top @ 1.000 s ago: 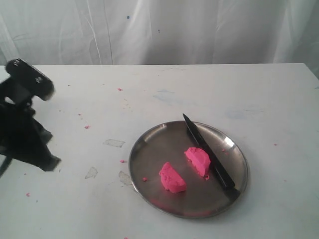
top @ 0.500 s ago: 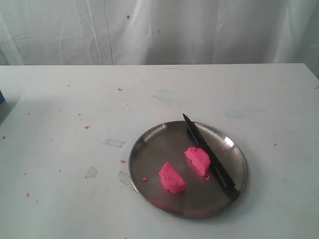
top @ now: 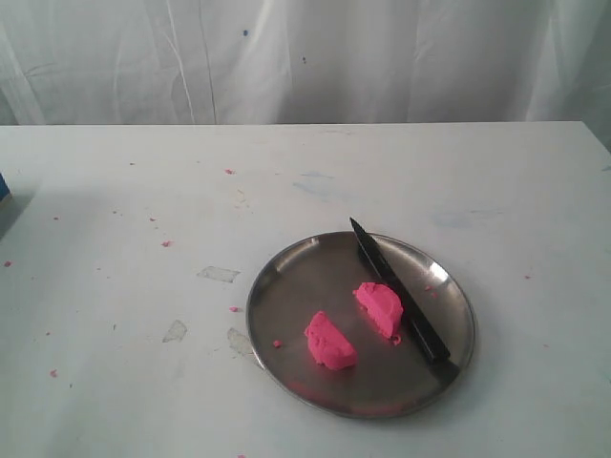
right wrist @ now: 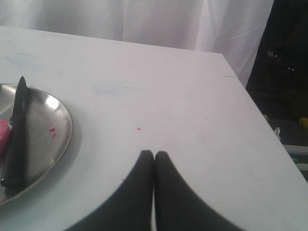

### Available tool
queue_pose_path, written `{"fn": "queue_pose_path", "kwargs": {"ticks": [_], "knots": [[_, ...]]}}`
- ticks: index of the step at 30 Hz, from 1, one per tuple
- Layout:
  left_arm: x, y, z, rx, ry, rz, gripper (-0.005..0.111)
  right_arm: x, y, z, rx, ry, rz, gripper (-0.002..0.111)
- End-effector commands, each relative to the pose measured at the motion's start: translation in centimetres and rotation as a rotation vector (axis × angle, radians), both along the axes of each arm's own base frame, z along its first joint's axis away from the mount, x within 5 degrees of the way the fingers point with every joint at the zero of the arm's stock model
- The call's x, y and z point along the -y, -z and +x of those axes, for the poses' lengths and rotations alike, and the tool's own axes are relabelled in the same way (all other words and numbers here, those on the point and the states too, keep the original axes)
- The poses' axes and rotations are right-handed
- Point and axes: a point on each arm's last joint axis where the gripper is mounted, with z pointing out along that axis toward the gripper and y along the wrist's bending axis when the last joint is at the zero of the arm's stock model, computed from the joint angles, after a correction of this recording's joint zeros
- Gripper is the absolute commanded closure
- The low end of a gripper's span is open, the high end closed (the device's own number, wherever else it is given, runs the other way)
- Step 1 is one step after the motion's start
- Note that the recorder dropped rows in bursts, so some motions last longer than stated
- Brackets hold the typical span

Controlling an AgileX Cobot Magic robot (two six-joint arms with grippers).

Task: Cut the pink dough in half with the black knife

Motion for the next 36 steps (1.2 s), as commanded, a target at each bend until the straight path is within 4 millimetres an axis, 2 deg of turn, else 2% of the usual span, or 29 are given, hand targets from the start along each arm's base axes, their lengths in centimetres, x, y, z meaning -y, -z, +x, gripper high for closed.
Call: {"fn": "queue_pose_path", "kwargs": {"ticks": [1, 2, 3, 9, 36], "knots": [[0.0, 3.1, -1.5, 0.082, -0.046, -0.106, 0.107, 0.0, 0.1, 0.0, 0.008, 0.006, 0.003, 0.108], [0.0, 3.6, -1.7, 0.098, -0.050, -0.112, 0.107, 0.0, 0.1, 0.0, 0.008, 0.006, 0.003, 0.108], [0.0, 3.2, -1.8, 0.145, -0.053, -0.120, 0.107, 0.0, 0.1, 0.0, 0.008, 0.006, 0.003, 0.108], [0.5, 5.0, -3.1, -0.032, -0.012, -0.130, 0.107, 0.0, 0.1, 0.0, 0.008, 0.006, 0.003, 0.108], [0.5, 5.0, -3.1, -0.028, 0.001, -0.098, 0.107, 0.0, 0.1, 0.0, 0.008, 0.006, 0.003, 0.108]]}}
